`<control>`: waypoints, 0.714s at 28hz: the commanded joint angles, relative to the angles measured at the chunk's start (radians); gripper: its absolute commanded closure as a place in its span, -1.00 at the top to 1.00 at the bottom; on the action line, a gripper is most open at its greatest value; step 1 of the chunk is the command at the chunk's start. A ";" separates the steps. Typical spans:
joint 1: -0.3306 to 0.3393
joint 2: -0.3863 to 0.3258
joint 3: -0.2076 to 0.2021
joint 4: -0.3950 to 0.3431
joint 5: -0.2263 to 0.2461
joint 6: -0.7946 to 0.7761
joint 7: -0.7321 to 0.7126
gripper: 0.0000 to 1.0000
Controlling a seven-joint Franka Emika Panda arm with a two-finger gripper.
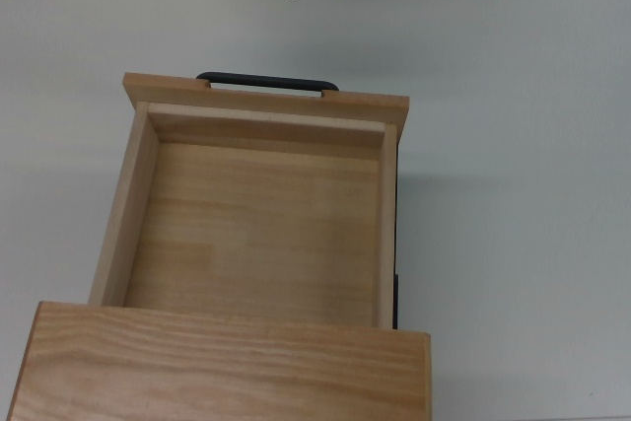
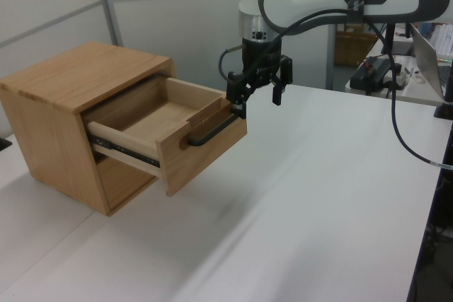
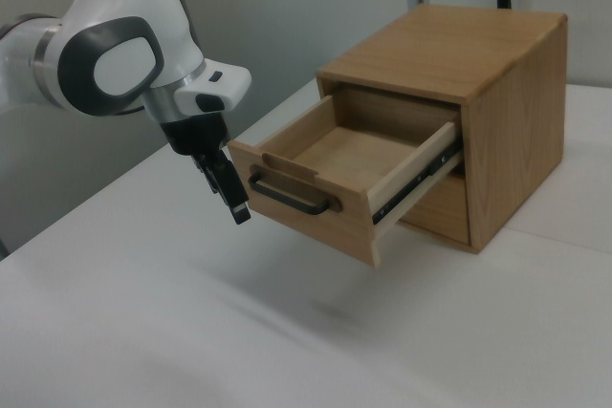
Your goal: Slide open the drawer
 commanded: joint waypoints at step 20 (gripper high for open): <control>-0.016 0.018 -0.008 0.006 -0.008 -0.062 -0.330 1.00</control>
